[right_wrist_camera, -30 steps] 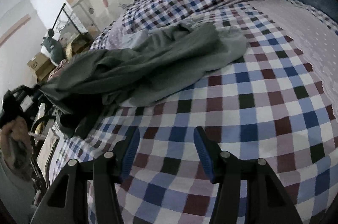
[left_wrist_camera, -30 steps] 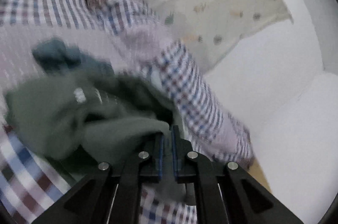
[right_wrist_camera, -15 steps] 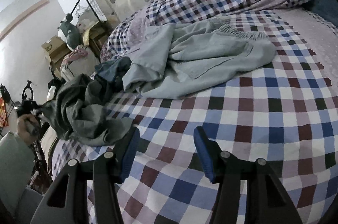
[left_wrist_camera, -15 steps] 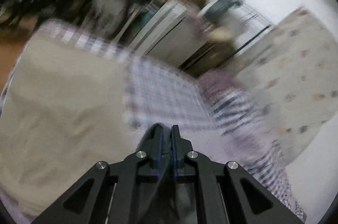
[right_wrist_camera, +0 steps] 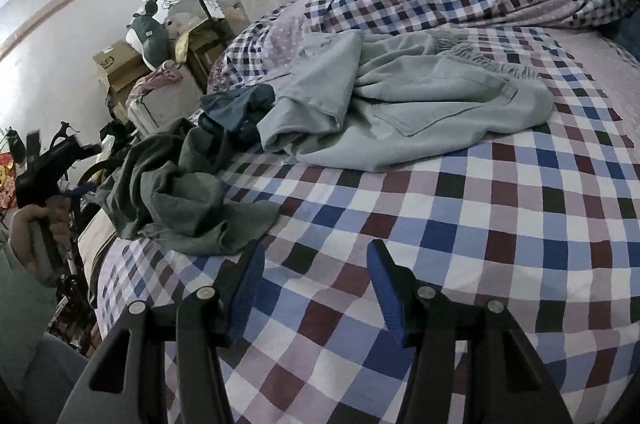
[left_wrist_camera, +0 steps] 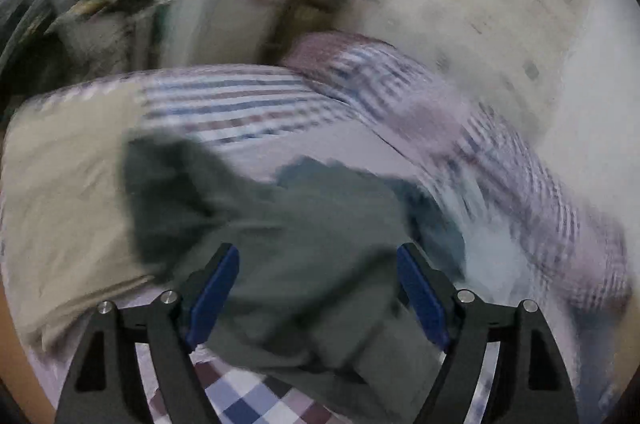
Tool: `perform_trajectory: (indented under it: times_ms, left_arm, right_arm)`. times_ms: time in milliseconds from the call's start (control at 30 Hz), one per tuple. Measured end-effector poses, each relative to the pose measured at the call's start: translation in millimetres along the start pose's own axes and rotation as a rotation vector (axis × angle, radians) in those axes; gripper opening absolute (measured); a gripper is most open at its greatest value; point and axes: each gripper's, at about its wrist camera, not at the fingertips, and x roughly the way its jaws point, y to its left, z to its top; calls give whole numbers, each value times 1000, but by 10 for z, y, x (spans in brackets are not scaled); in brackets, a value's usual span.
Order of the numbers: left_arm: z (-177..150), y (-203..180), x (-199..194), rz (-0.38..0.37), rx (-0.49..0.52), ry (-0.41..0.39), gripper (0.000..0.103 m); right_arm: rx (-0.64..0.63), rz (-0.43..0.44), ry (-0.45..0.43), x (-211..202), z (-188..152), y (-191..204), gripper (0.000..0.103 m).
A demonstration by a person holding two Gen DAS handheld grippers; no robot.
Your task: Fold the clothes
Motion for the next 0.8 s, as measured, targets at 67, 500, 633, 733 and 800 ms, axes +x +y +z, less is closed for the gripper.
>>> perform_trajectory:
  times_ms: [67, 500, 633, 733, 800]
  left_arm:
    - [11, -173, 158, 98, 115, 16, 84]
    - [-401, -1012, -95, -381, 241, 155, 4]
    - [-865, -1513, -251, -688, 317, 333, 4]
    - [-1134, -1679, -153, -871, 271, 520, 4]
    - [-1219, -1720, -68, -947, 229, 621, 4]
  right_arm:
    - [-2, 4, -1, -8, 1, 12, 58]
    - [-13, 51, -13, -15, 7, 67, 58]
    - [-29, 177, -42, -87, 22, 201, 58]
    - [-72, 272, -46, -140, 28, 364, 62]
    - [-113, 320, -41, -163, 27, 489, 65]
